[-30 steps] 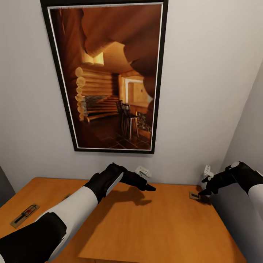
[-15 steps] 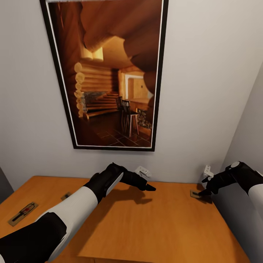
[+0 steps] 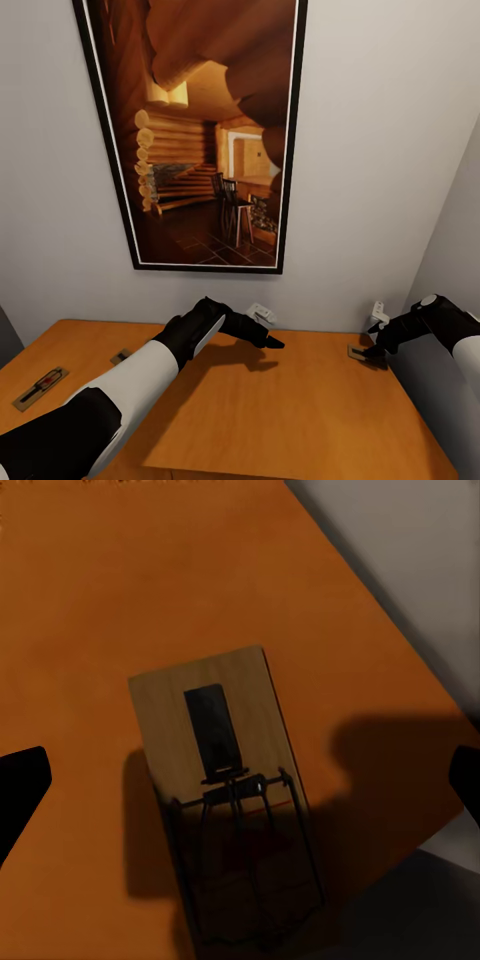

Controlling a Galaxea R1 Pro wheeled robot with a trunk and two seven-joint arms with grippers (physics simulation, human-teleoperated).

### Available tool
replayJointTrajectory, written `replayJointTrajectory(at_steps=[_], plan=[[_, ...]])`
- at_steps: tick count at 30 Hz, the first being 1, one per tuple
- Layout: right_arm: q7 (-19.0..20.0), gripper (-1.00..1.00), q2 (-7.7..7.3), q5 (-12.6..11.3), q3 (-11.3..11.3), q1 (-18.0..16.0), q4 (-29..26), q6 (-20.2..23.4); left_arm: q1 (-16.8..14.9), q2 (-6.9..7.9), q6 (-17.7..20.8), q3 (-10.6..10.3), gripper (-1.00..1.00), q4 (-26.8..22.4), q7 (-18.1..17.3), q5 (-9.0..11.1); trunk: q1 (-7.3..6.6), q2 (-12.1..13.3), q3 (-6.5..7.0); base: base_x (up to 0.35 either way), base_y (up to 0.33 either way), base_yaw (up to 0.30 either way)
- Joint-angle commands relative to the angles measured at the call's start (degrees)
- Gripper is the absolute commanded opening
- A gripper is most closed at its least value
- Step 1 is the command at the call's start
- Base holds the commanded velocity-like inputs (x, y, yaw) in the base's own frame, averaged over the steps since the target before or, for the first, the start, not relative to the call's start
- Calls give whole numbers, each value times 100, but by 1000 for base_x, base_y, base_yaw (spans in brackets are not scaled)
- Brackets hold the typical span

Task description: Take the four mousetraps from the cabinet in the bathroom and place them on the bathroom floor. Make sure all four end up on the same floor surface, and ensure that at least two of them are either under or directly next to the same bathroom sink.

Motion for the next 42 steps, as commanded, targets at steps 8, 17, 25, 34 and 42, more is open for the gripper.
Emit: replayJointTrajectory(at_steps=[8,17,25,34,42], plan=[[25,100,2,-4,13,-3,-10,65,-7,0,45,-11,100,1,9,48,1,-5,-8,0,0,0],[25,100,198,-66,58,-198,-10,7,90,0,54,181,100,-79,61,4,1,-5,-8,0,0,0],[-8,100,458,-64,57,-374,124,2,252,0,-2,219,100,151,86,17,1,-5,-8,0,0,0],[38,100,587,-72,37,-380,138,1,273,0,-16,217,100,246,66,35,1,-5,-8,0,0,0],[65,100,591,-65,39,-380,147,7,282,0,-12,217,100,241,64,37,1,-5,-8,0,0,0]])
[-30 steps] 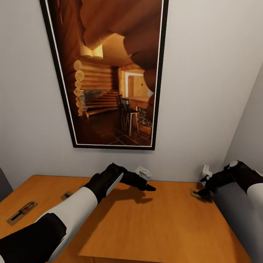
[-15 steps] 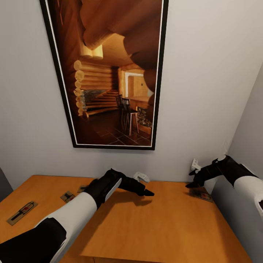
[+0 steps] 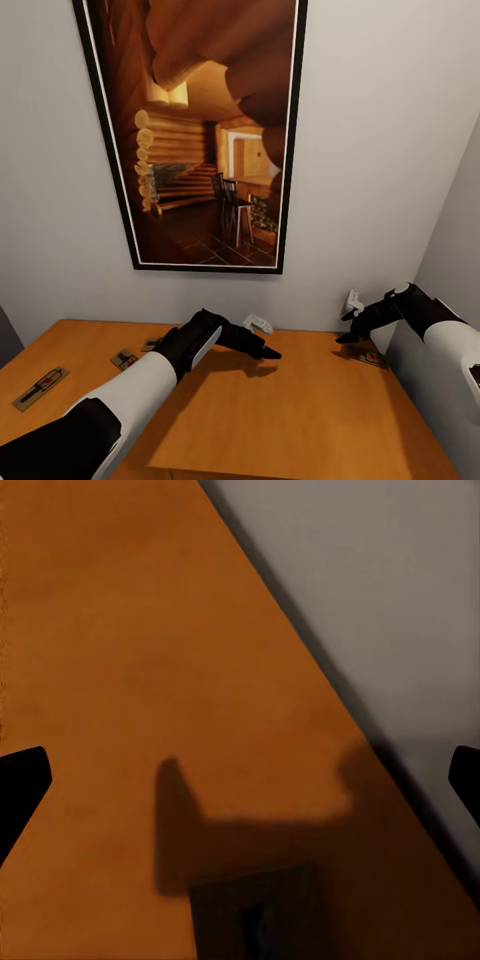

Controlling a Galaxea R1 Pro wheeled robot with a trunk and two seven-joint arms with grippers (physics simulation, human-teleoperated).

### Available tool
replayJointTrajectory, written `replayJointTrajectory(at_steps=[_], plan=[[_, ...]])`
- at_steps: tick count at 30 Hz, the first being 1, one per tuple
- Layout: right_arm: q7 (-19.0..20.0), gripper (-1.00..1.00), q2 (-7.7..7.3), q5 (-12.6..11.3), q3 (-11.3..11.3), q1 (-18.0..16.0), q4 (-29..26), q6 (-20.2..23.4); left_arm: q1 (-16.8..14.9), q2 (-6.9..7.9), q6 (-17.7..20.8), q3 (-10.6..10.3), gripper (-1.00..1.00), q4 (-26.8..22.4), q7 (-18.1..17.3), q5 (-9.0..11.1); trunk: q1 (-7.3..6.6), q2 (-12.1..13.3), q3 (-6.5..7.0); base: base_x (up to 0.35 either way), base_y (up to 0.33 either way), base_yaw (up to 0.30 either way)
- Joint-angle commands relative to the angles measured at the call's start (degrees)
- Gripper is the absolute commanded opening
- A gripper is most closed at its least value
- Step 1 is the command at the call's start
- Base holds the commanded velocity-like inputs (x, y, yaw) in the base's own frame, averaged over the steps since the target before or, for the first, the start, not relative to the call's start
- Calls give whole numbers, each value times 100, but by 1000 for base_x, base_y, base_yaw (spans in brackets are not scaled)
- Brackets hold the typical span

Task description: Take the four mousetraps from the cabinet in the bathroom and place them on the bathroom floor. Make sure all four end up on the same floor surface, and ensure that at least two of them are either under or directly next to the same bathroom sink.

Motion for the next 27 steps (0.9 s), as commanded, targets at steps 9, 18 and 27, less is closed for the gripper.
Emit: replayJointTrajectory(at_steps=[9,18,27], plan=[[19,100,-6,-3,16,-3,-4,68,-6,0,58,-13,100,6,8,45,1,-5,-8,0,0,0],[13,100,-8,11,20,-3,90,103,-5,0,66,-13,100,7,14,40,1,-5,-8,0,0,0],[-11,100,-11,26,34,-3,352,120,-5,0,77,-5,100,19,16,24,1,-5,-8,0,0,0]])
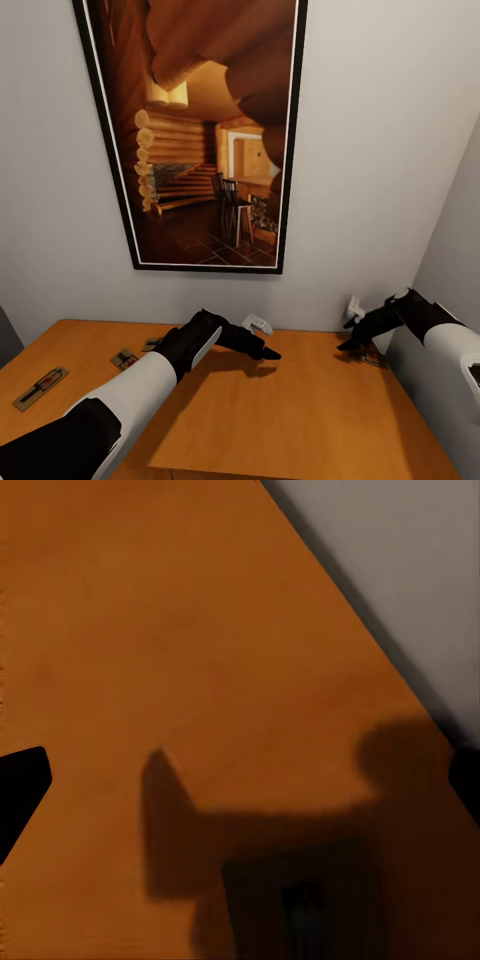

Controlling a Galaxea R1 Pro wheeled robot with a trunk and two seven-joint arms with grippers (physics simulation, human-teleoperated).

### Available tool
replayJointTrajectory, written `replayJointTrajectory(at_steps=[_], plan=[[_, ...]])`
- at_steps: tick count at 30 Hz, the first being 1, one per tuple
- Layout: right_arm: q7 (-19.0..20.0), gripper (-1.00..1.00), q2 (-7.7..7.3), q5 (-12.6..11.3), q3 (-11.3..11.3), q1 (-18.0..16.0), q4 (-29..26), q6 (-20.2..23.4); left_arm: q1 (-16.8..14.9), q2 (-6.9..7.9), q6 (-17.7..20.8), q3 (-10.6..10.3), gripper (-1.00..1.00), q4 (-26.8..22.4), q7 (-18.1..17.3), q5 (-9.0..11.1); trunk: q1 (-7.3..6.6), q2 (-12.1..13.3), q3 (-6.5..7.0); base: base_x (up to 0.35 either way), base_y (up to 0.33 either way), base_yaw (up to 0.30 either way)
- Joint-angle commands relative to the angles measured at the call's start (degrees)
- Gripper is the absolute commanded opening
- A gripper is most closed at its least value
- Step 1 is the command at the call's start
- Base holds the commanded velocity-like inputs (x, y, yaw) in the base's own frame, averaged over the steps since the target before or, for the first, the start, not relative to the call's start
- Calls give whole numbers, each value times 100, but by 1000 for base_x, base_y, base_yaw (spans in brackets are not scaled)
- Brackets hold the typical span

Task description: Take the four mousetraps from the cabinet in the bathroom and place them on the bathroom floor. Make sure all four end up on the same floor surface, and ensure that at least two of them are either under or directly next to the same bathroom sink.

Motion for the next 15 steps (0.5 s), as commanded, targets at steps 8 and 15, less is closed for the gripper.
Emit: replayJointTrajectory(at_steps=[8,15], plan=[[15,100,-12,36,23,-3,175,62,-7,0,53,-18,100,2,15,51,1,-6,-8,0,0,0],[5,100,-33,216,24,-3,318,63,-7,0,62,-20,100,26,18,39,1,-6,-8,0,0,0]])
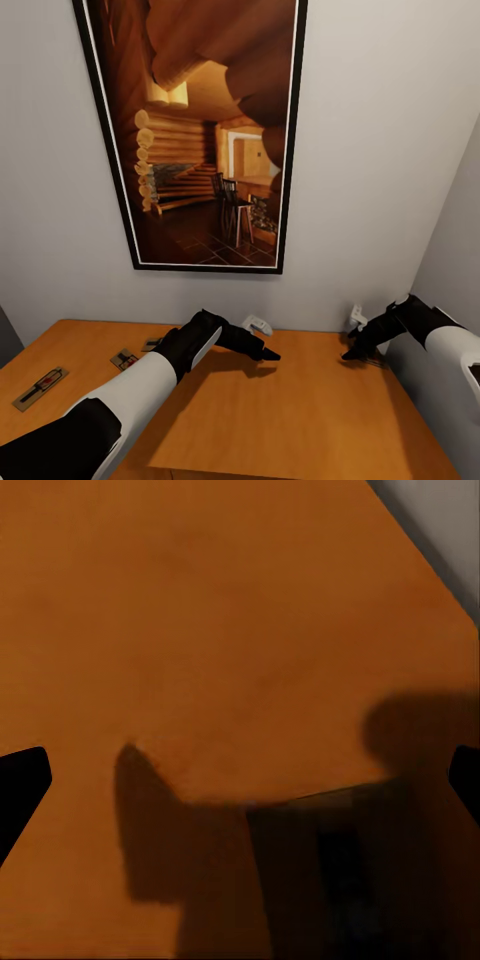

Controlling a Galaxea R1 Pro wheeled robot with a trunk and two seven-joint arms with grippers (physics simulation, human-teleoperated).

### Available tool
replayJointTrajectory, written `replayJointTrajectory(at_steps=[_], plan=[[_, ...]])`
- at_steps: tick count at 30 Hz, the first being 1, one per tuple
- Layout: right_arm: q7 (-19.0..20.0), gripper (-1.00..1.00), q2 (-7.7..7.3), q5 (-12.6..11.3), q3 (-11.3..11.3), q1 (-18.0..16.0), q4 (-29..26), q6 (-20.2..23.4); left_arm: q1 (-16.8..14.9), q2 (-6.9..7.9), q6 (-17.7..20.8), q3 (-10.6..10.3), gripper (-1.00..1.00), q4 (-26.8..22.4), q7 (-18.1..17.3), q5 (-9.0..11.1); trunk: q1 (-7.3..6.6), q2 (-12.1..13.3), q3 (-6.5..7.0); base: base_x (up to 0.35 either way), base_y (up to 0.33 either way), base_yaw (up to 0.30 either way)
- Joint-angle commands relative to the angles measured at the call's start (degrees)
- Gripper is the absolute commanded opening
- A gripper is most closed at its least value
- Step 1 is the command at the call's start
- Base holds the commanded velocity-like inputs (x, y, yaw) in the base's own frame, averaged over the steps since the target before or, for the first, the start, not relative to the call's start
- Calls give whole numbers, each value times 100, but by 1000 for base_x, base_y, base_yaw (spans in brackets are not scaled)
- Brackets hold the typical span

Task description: Take the four mousetraps from the cabinet in the bathroom and place them on the bathroom floor. Make sure all four end up on the same floor surface, and ensure that at least two of them are either under or directly next to the same bathroom sink.

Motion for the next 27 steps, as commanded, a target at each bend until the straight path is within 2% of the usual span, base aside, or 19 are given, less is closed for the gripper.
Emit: replayJointTrajectory(at_steps=[1,7,27], plan=[[24,100,-4,26,17,-2,2,60,-7,0,47,-13,100,5,11,51,1,-5,-8,0,0,0],[24,100,-20,236,17,-2,57,60,-7,0,43,-13,100,16,18,49,1,-5,-8,0,0,0],[21,100,-51,293,24,-2,76,69,-7,0,25,-13,100,24,26,49,1,-5,-8,0,0,0]])
